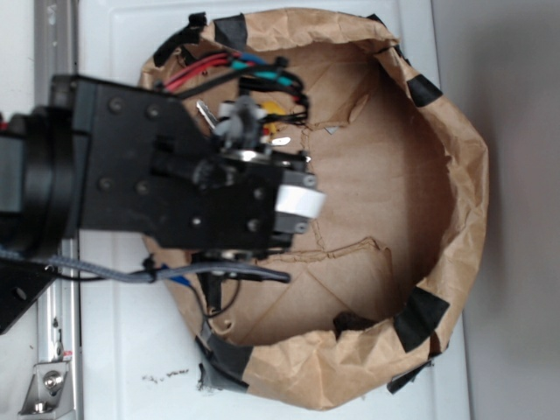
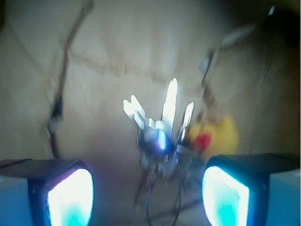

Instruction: Grab the silver keys.

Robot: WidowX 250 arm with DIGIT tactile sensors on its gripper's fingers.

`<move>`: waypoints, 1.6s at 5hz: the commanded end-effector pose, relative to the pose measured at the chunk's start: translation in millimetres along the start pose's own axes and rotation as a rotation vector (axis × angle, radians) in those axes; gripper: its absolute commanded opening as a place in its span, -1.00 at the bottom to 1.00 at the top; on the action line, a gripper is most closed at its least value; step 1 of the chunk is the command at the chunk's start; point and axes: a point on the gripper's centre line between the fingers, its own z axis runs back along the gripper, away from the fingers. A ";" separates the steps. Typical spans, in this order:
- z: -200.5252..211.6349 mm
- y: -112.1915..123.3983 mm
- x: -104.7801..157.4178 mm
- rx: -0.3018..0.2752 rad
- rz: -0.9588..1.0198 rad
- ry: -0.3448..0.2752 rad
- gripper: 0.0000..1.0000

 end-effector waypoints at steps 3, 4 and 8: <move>-16.0 11.2 -16.3 -0.006 -0.029 0.071 1.00; -17.1 10.3 -16.6 -0.009 -0.021 0.068 1.00; -30.7 23.9 -7.3 -0.067 0.038 0.092 -1.00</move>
